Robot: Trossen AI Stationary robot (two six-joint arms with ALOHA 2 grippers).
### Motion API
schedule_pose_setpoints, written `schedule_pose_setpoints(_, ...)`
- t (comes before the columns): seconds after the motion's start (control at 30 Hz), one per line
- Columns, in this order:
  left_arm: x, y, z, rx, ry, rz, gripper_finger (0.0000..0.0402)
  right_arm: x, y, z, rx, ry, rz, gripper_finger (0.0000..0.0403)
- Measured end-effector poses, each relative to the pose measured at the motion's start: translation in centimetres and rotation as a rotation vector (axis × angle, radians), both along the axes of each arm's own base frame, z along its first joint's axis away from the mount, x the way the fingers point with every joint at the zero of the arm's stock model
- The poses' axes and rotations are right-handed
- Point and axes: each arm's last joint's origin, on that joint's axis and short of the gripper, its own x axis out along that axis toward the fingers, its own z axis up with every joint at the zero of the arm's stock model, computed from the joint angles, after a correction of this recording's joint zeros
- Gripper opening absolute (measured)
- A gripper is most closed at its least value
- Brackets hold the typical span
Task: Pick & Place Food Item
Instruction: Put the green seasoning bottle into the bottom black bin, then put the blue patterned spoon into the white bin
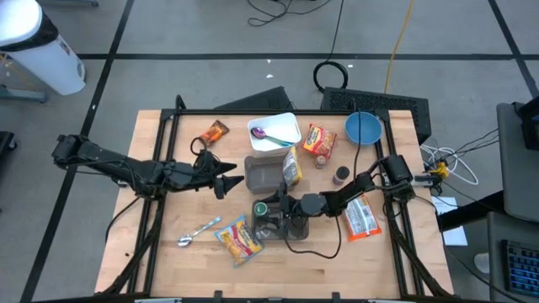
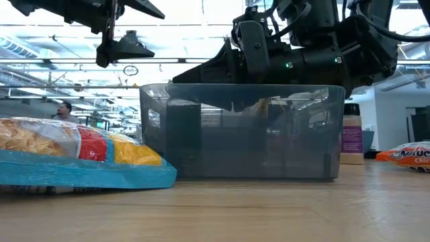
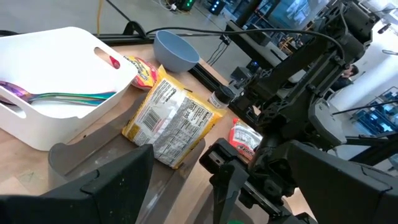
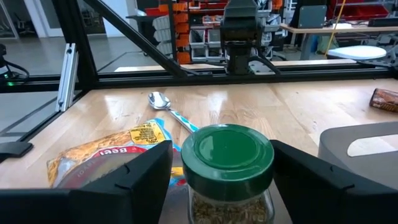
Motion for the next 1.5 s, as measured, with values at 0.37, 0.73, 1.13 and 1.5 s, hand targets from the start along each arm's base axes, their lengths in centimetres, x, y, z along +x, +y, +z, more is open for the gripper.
schedule_pose_setpoints(0.37, 0.0, 0.0, 0.0, 0.013, 0.005, -0.004, 0.0379, -0.1, 0.1, 0.2, -0.013, 0.003, 0.003, 0.0251)
schedule_pose_setpoints(0.73, -0.2, 0.0, 0.1, 0.033, 0.013, -0.03, 0.0379, -0.5, -0.1, 2.5, -0.059, 0.033, 0.005, 0.0254)
schedule_pose_setpoints(1.13, -4.5, 0.7, 3.9, 0.02, -0.074, -0.065, 0.0378, -4.1, -1.1, 11.0, -0.136, 0.052, -0.009, 0.0254)
schedule_pose_setpoints(1.5, -9.3, 0.7, 10.3, -0.01, 0.202, -0.124, 0.0378, -11.3, -3.8, 21.1, 0.057, -0.229, -0.329, 0.0254)
